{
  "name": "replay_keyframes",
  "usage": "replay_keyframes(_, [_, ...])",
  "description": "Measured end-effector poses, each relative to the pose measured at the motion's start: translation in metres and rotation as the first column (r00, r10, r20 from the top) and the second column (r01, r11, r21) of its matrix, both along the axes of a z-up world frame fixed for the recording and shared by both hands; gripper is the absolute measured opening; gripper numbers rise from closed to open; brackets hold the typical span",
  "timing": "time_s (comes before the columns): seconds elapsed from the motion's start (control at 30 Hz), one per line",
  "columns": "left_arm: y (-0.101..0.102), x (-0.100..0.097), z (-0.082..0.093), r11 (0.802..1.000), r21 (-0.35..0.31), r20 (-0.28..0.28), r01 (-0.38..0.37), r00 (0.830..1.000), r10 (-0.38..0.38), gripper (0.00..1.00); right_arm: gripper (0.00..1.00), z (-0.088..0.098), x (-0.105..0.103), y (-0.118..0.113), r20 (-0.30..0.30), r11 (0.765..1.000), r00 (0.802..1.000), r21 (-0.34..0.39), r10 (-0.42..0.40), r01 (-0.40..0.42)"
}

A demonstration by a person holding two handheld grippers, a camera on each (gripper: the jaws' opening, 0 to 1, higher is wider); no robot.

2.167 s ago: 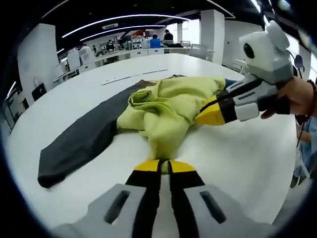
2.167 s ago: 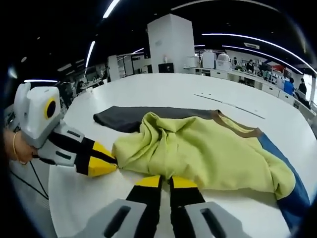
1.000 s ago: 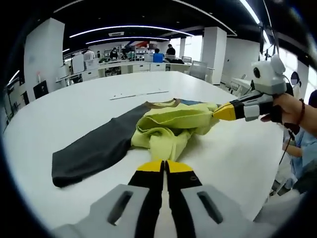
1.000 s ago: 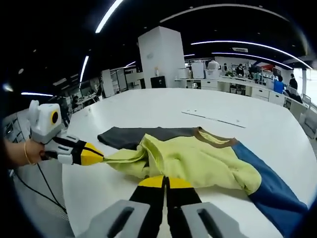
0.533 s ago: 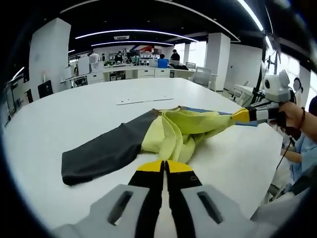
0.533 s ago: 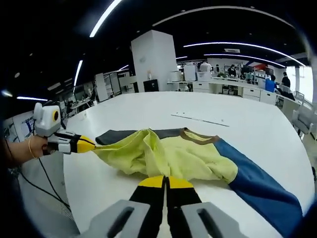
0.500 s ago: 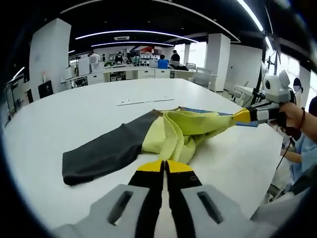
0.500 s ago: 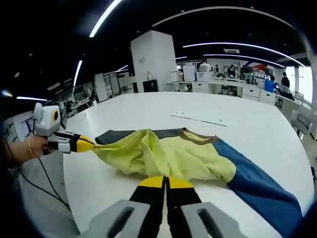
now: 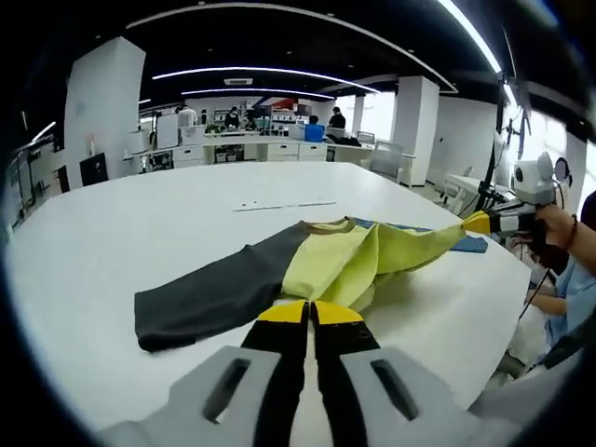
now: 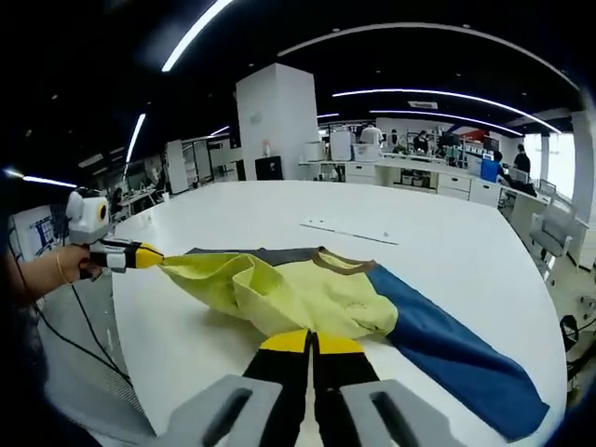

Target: Fold the garment on the visible template until the final outline fits inside the template.

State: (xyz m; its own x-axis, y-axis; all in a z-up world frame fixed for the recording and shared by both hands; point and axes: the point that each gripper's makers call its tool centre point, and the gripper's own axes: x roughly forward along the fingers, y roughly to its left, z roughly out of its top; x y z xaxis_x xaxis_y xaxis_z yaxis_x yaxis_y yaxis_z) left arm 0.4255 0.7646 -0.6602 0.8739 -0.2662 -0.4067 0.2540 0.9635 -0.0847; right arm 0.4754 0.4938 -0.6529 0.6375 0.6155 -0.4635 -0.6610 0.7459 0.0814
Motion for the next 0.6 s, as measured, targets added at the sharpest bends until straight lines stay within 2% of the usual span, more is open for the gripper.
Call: replay_keyframes(0.6, [-0.007, -0.023, -0.002, 0.996, 0.046, -0.024, 0.074, 0.997, -0.073, 0.0, 0.0, 0.007, -0.03, -0.033, 0.006, 0.999, 0.999, -0.036, -0.039, 0.039])
